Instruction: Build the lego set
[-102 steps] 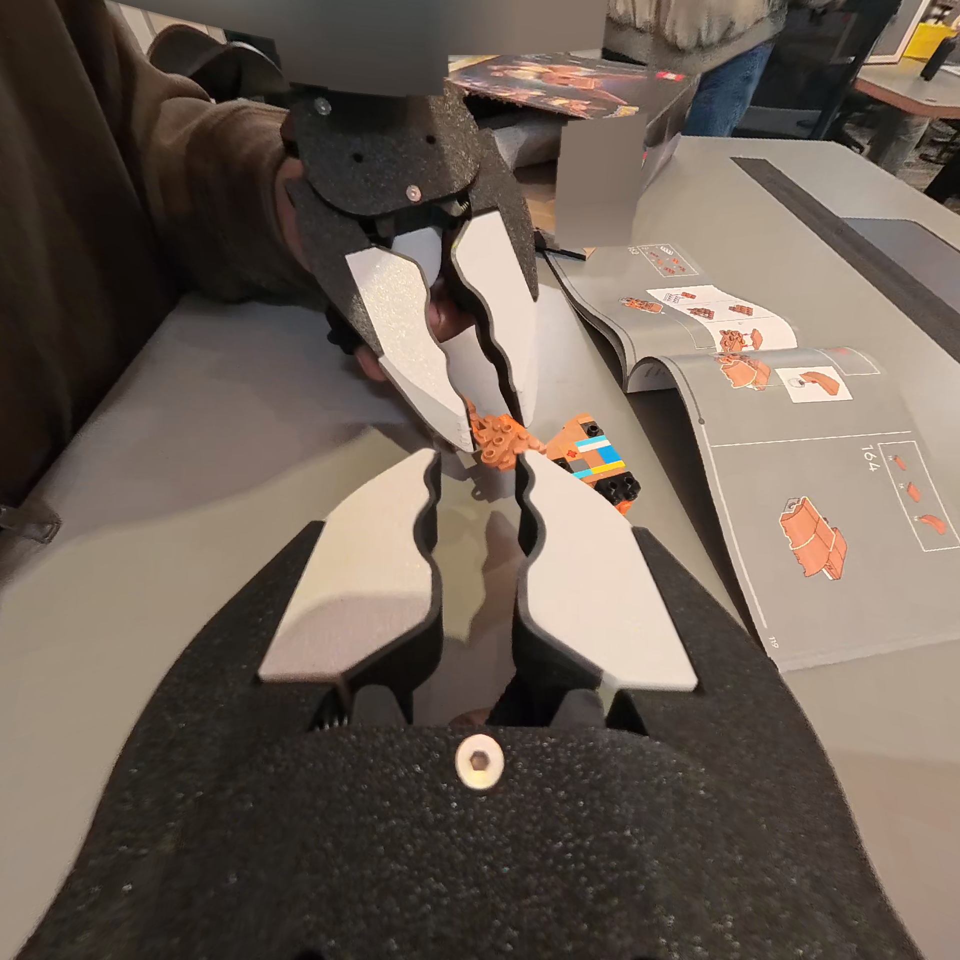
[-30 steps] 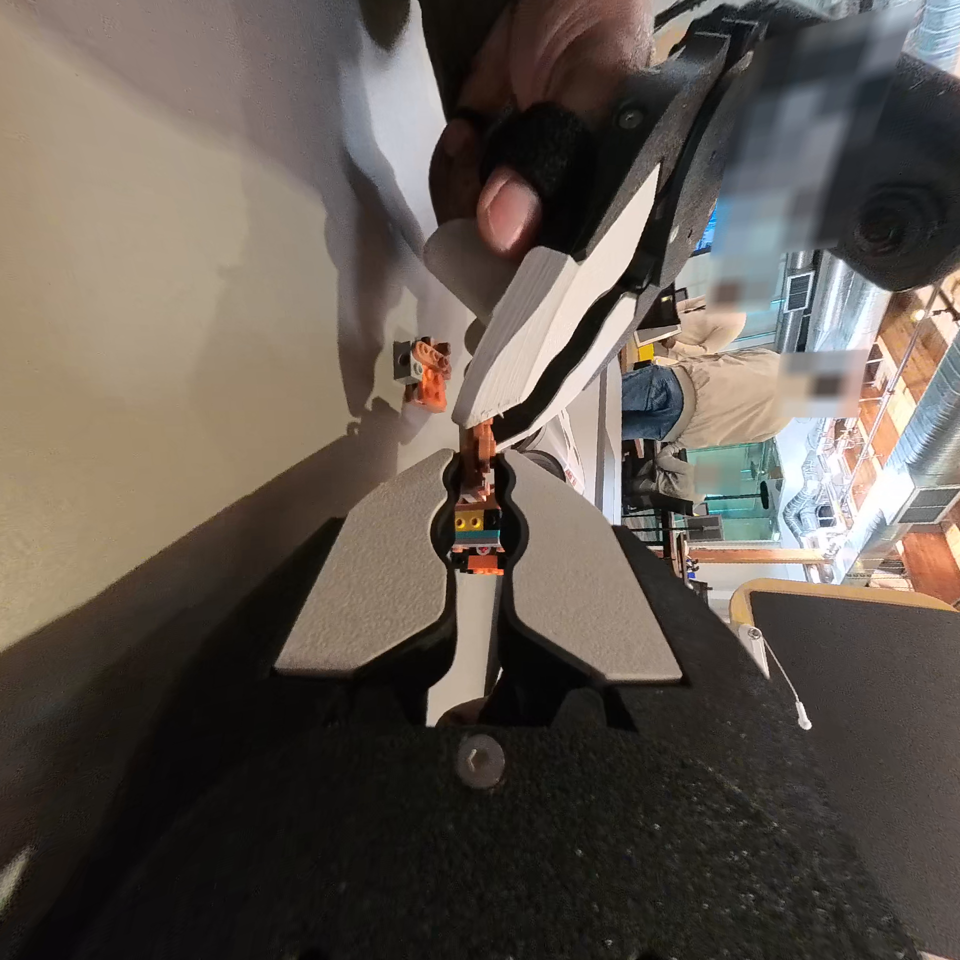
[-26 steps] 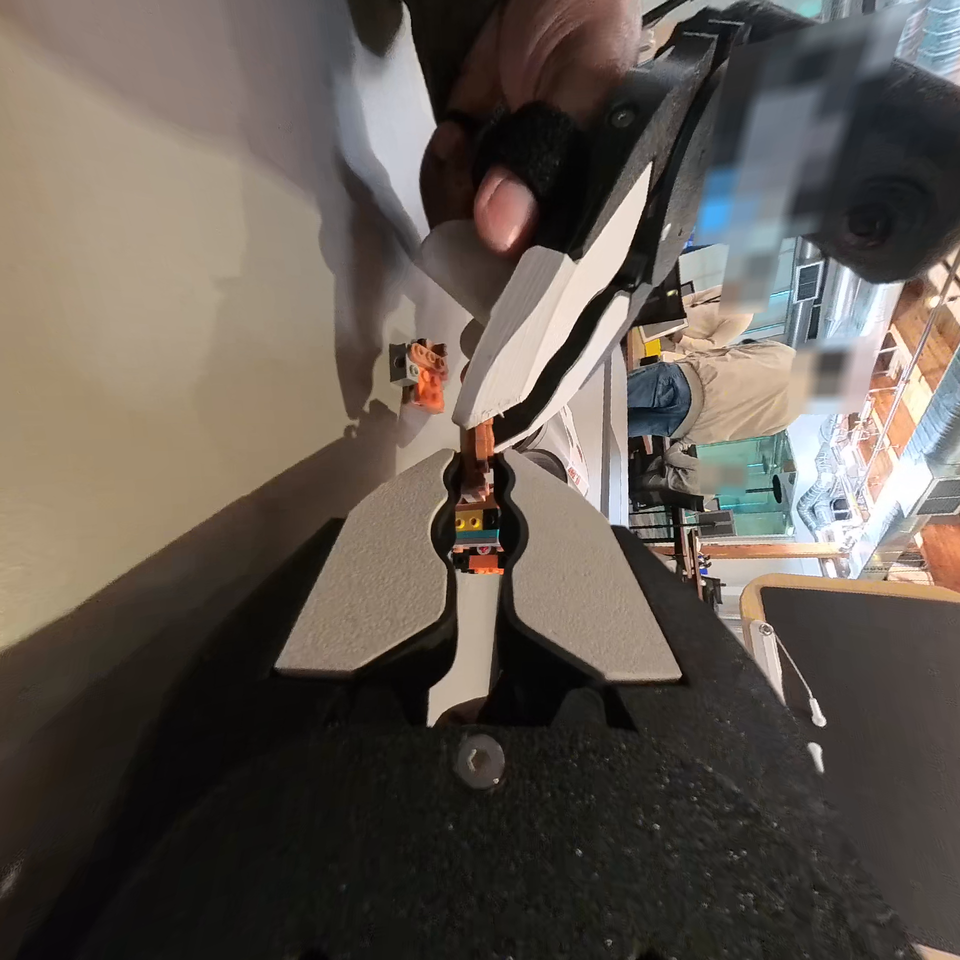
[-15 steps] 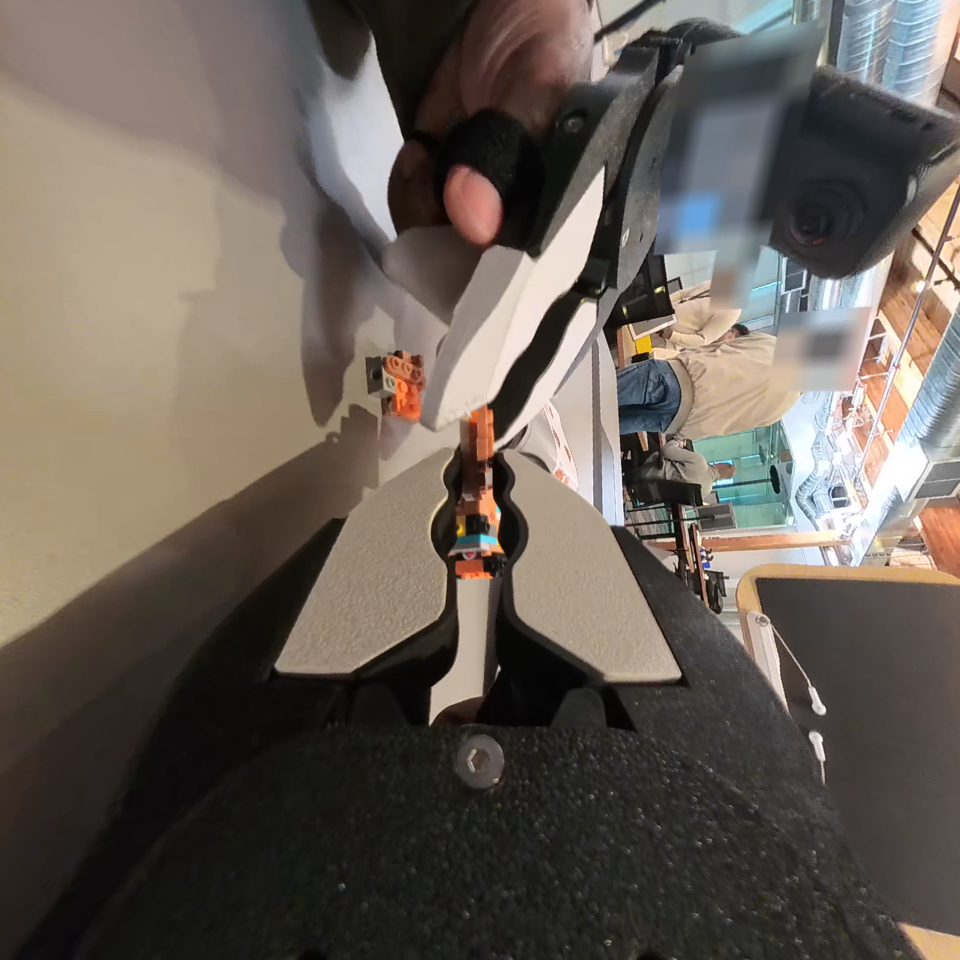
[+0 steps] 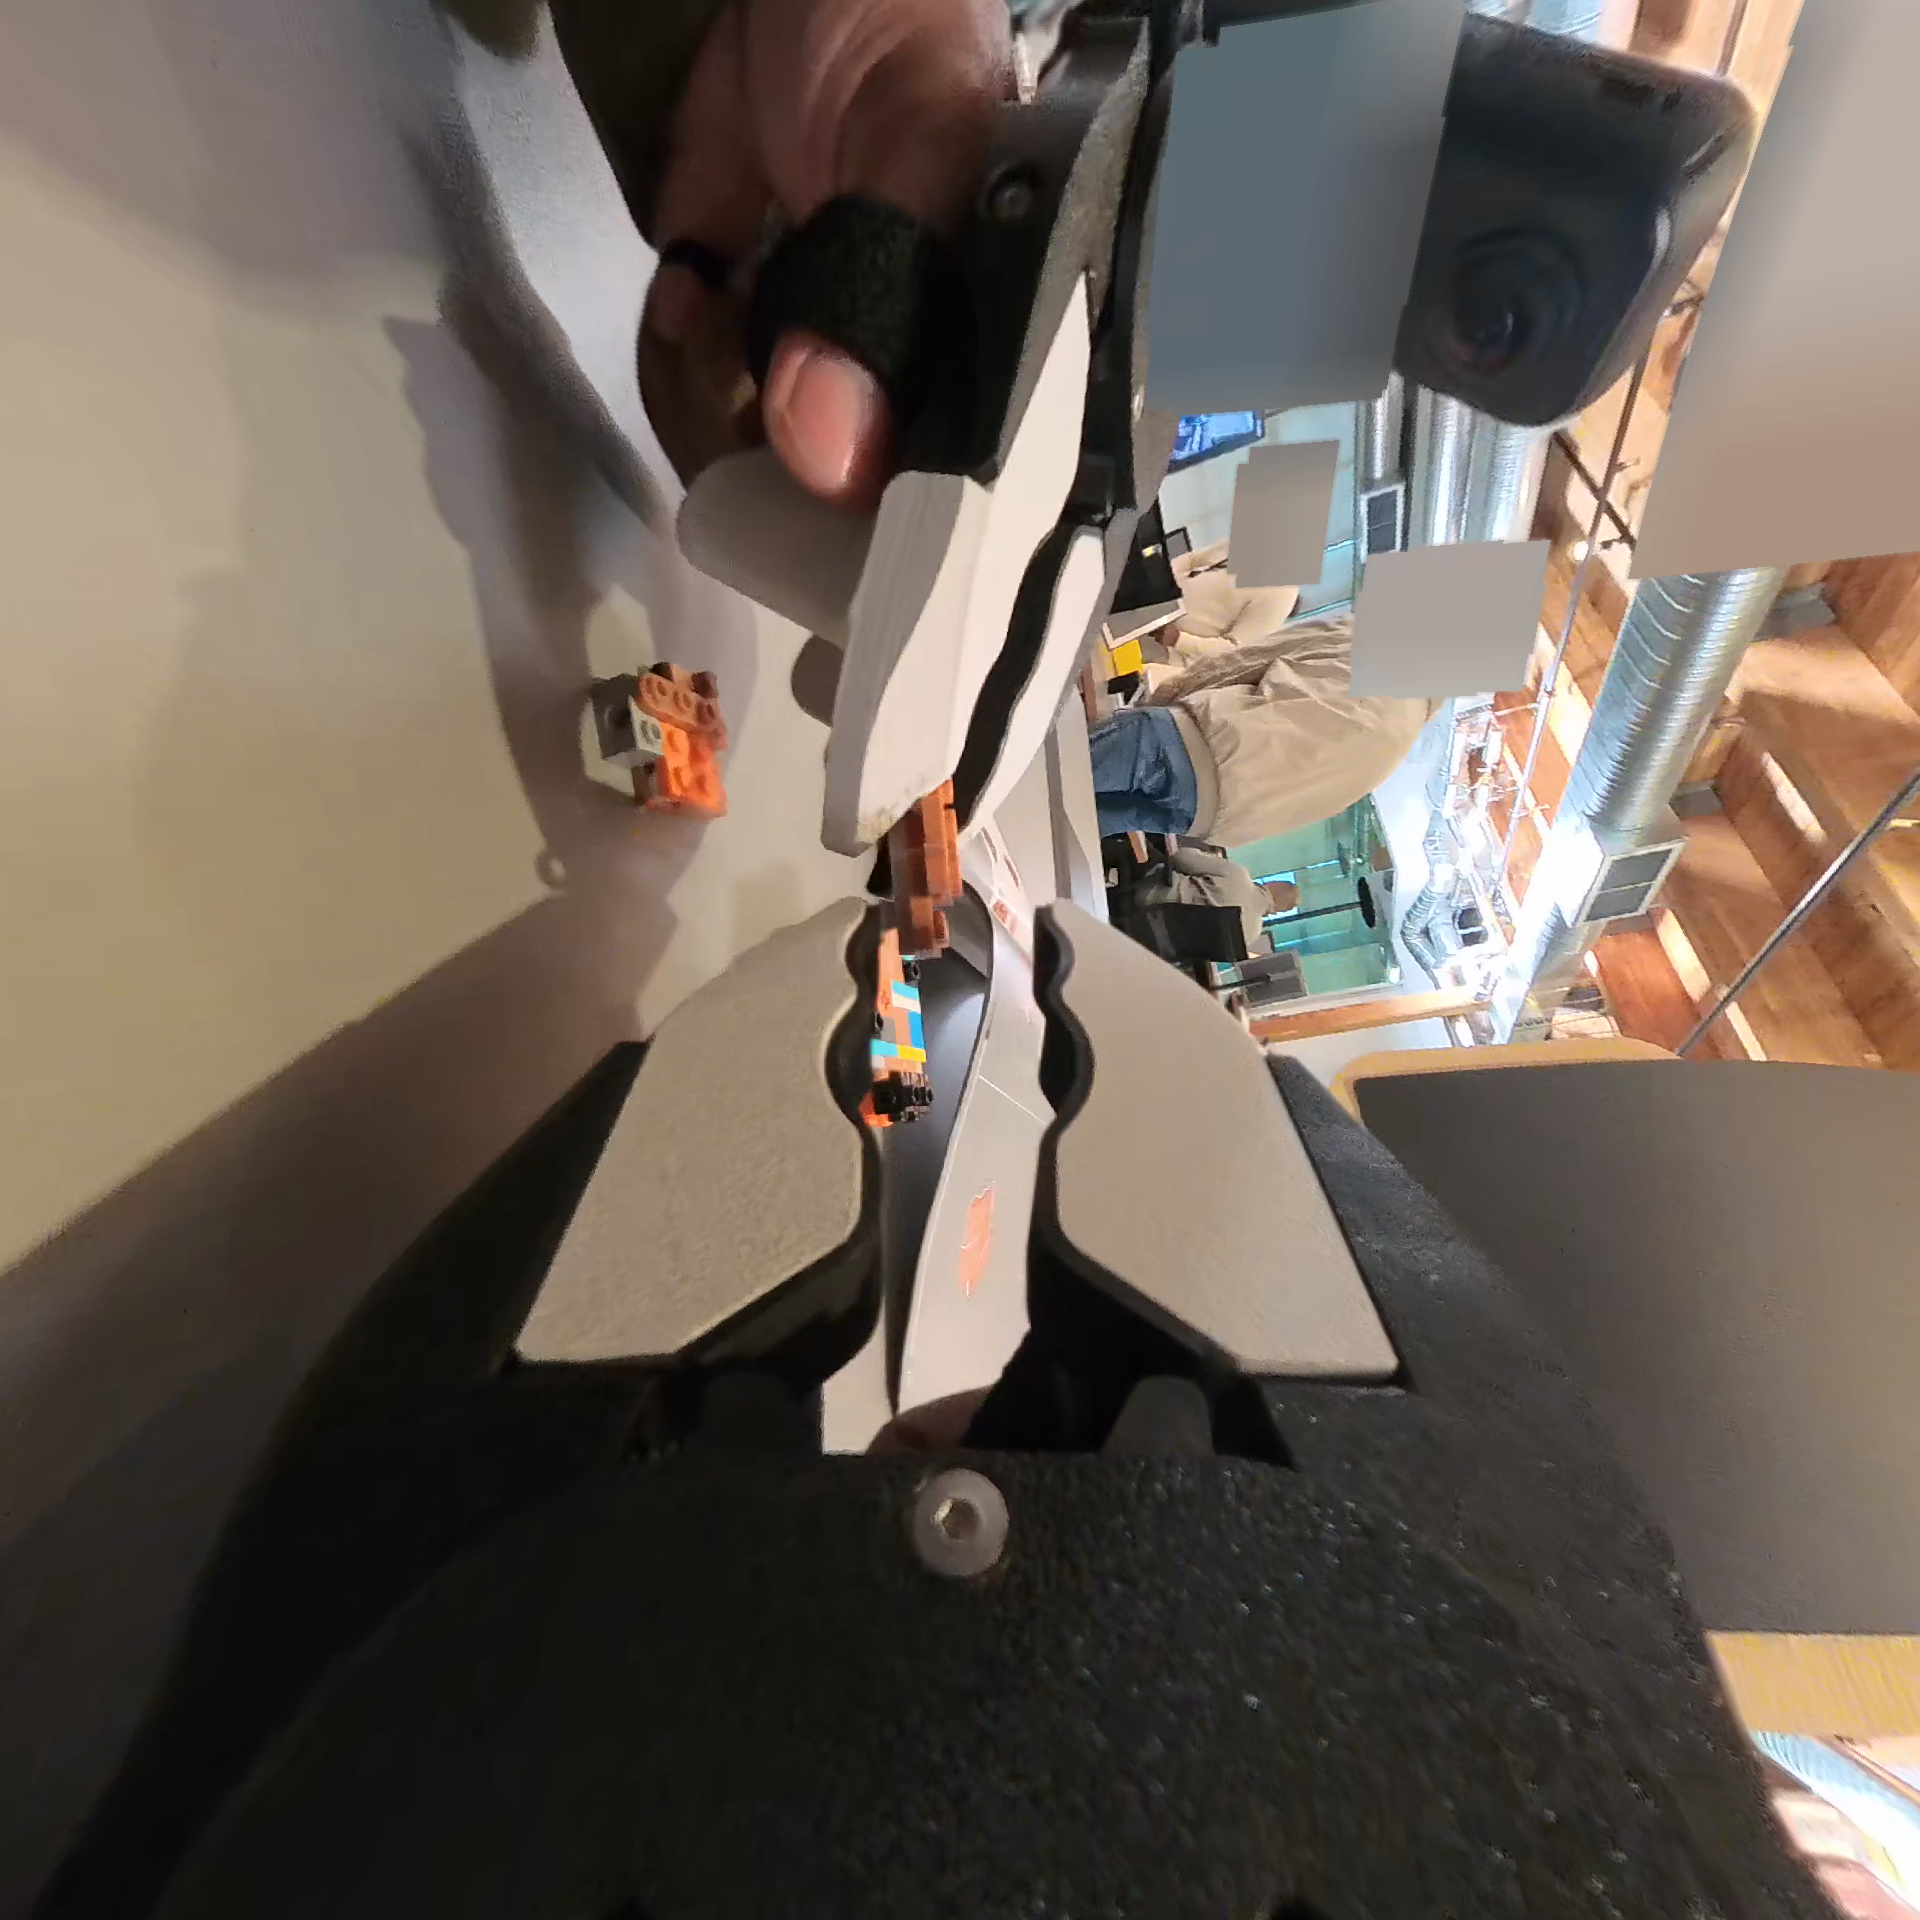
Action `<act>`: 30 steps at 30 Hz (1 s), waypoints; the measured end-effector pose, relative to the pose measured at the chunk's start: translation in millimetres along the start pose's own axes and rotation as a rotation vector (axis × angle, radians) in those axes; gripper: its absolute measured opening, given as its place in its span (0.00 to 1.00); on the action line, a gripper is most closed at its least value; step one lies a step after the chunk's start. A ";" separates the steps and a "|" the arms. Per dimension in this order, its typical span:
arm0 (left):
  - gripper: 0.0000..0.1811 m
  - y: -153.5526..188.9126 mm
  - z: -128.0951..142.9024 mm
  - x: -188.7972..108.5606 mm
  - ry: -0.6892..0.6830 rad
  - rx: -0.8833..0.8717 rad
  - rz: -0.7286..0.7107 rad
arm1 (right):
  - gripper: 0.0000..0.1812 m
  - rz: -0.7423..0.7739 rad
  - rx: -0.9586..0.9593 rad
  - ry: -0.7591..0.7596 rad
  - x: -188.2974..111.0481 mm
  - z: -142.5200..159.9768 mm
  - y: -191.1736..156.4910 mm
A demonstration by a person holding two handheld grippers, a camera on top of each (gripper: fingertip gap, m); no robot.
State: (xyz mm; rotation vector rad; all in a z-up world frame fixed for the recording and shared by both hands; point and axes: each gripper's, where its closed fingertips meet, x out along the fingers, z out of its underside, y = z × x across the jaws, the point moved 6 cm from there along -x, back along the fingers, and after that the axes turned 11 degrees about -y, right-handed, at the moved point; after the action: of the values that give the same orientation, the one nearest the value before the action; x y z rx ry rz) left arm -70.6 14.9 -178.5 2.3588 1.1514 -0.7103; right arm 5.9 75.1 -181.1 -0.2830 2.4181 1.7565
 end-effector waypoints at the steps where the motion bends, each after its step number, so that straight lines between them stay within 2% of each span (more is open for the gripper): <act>1: 0.11 -0.4 -0.3 -0.3 0.004 0.014 -0.013 | 0.16 0.012 -0.003 -0.001 -0.3 0.4 0.5; 8: 0.11 -0.5 -6.0 -5.1 0.069 0.128 -0.109 | 0.16 0.061 0.060 -0.026 -3.8 8.4 5.6; 15: 0.11 -0.1 -8.7 -9.5 0.122 0.252 -0.197 | 0.13 -0.008 0.358 0.001 -11.5 18.7 14.6; 23: 0.11 -7.3 -9.2 -15.6 0.171 0.247 -0.229 | 0.07 -0.151 0.658 0.044 -10.0 32.8 17.1; 30: 0.11 -13.6 -8.8 -19.5 0.197 0.228 -0.255 | 0.01 -0.177 0.736 0.045 -9.4 39.2 22.2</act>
State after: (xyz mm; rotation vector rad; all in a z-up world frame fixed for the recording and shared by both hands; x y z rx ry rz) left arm -89.6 16.0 -161.8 2.5429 1.5504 -0.7397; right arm 10.0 119.6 -170.7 -0.4202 2.7567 0.7119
